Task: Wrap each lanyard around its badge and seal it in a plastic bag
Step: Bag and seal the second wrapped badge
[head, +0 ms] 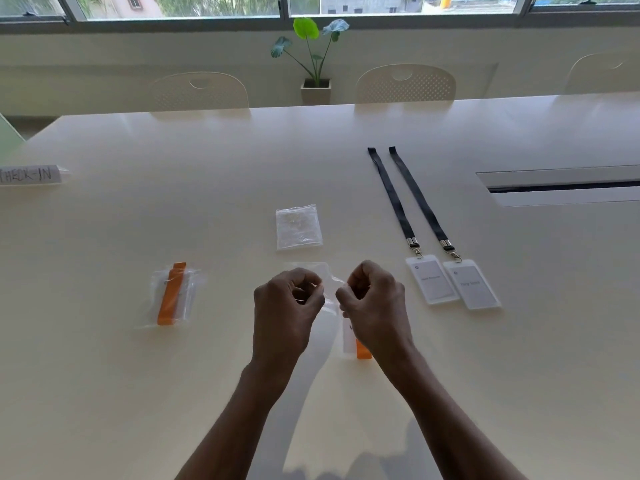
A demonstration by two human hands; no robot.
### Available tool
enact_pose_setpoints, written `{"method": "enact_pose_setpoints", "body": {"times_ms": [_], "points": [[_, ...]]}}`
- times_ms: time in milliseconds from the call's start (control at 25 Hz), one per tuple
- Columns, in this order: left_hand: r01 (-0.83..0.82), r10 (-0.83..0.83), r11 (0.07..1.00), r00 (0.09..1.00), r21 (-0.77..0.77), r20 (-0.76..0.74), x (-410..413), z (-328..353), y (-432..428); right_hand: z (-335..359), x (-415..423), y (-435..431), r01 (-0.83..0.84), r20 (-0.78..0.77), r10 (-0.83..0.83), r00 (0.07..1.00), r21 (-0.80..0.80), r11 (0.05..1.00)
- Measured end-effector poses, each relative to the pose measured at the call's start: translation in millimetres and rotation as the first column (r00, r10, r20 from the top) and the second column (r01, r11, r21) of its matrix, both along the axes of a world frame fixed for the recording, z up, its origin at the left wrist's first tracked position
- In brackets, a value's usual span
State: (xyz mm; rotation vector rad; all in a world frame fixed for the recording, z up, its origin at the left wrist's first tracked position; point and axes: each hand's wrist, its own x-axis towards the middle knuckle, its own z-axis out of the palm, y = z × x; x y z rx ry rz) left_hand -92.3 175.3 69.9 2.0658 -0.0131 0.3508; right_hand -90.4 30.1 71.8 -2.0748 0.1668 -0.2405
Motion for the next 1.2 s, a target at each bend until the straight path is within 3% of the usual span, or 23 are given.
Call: {"method": "enact_pose_setpoints", "body": {"times_ms": [240,440,760,880,1040,1120,1200], "points": [[-0.012,-0.001,0.988,0.996,0.154,0.084,-3,3,-2,-1,-3,-3,0.025,0.083,-0.014,0.996,-0.137,0.990],[0.066,-0.073,0.982,0.997,0.177,0.037,-5,7,-9,-1,-9,4,-0.066,0.086,0.084,0.993,-0.198,0.978],[-0.035,0.008,0.929,0.997,0.369,0.074,-10,16,-8,0,-10,4,0.059,0.105,-0.033,0.994,-0.253,0.966],[-0.086,0.055,0.930,0.994,0.357,0.096,-9,19,-6,1,-9,3,-0.007,0.106,0.033,0.994,-0.241,0.971],[-0.104,0.076,0.957,0.991,0.270,0.112,-4,21,2,9,5,-18,-0.206,0.055,0.211,0.976,-0.087,0.975],[-0.117,0.090,0.958,0.989,0.260,0.116,-1,22,8,9,15,-37,-0.153,0.038,0.157,0.987,-0.089,0.984],[-0.133,0.103,0.953,0.987,0.270,0.122,2,23,13,3,23,-55,-0.095,0.003,0.097,0.995,-0.203,0.975]]}}
